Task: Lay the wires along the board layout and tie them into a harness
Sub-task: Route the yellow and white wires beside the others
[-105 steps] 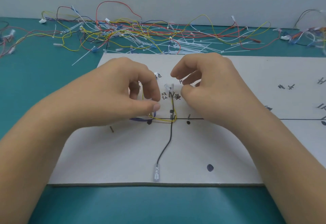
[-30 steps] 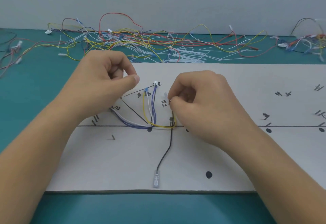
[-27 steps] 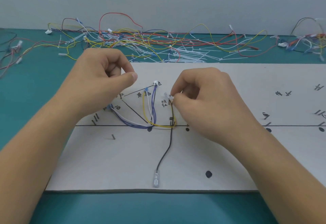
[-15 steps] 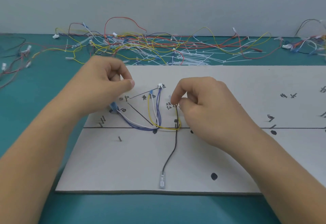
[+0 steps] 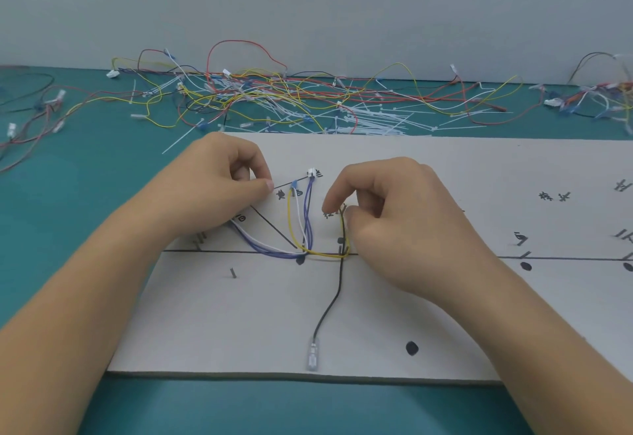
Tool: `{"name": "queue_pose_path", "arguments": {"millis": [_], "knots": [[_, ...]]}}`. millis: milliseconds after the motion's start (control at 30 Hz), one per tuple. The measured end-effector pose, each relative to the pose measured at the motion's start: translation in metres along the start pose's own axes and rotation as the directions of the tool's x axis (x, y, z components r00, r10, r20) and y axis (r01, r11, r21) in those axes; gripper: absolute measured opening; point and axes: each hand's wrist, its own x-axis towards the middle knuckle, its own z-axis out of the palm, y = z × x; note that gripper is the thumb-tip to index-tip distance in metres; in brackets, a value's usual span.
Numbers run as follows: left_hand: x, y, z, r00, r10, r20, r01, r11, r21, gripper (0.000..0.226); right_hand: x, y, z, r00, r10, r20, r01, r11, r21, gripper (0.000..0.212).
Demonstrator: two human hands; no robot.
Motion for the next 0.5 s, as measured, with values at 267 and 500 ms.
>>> {"name": "queue_pose_path", "arguments": {"millis": [267, 500], "knots": [[0.002, -0.002, 0.002, 1.000, 0.020, -0.021, -0.019, 1.000, 0.023, 0.013, 0.002, 0.005, 0.005, 0.998, 0.053, 0.025, -0.054, 0.998, 0.023, 0.024], [0.001, 0.002, 0.003, 0.987, 0.109, -0.121, -0.111, 0.994, -0.005, 0.015, 0.005, 0.012, -0.005, 0.983, 0.101, -0.155, -0.088, 0.992, 0.088, 0.023]]}}
